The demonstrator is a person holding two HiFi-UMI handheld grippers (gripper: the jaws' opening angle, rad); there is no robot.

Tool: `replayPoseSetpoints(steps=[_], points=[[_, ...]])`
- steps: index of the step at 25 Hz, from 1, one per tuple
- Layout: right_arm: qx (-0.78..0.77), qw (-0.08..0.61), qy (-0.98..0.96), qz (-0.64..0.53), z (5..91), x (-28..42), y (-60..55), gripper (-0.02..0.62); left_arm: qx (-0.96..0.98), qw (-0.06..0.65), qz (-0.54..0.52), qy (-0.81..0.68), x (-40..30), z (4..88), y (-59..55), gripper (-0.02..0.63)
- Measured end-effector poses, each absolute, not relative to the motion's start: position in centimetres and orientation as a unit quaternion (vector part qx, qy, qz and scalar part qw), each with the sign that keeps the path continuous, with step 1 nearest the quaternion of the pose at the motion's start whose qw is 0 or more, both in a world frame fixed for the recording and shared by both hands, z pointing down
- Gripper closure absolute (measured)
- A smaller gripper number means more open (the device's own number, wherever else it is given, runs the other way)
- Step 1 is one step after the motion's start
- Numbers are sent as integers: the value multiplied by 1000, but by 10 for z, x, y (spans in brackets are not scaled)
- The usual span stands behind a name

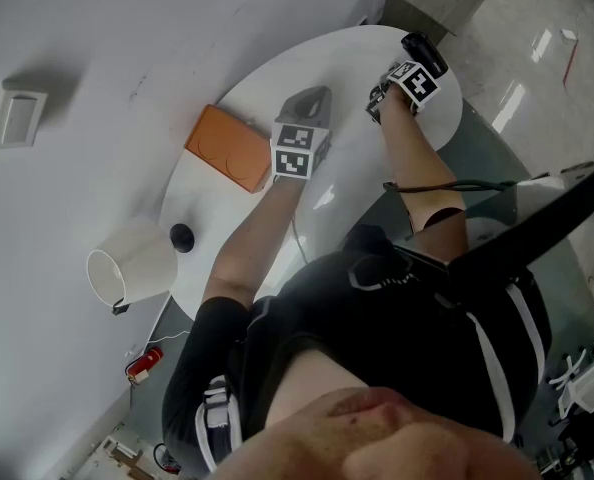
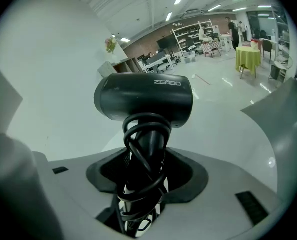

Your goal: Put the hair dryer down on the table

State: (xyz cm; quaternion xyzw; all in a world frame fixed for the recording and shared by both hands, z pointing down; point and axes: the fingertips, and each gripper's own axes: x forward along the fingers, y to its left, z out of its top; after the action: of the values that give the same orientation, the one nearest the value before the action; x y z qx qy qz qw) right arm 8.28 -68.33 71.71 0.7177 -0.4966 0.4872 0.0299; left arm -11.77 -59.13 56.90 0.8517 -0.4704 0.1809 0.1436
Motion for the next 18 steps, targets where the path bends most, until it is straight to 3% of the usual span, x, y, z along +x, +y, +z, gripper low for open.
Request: replayPoseSetpoints(steps=[18], points=[[713, 88, -466, 517, 758, 88, -705, 368, 851, 158, 187, -465, -106, 579, -608, 575]])
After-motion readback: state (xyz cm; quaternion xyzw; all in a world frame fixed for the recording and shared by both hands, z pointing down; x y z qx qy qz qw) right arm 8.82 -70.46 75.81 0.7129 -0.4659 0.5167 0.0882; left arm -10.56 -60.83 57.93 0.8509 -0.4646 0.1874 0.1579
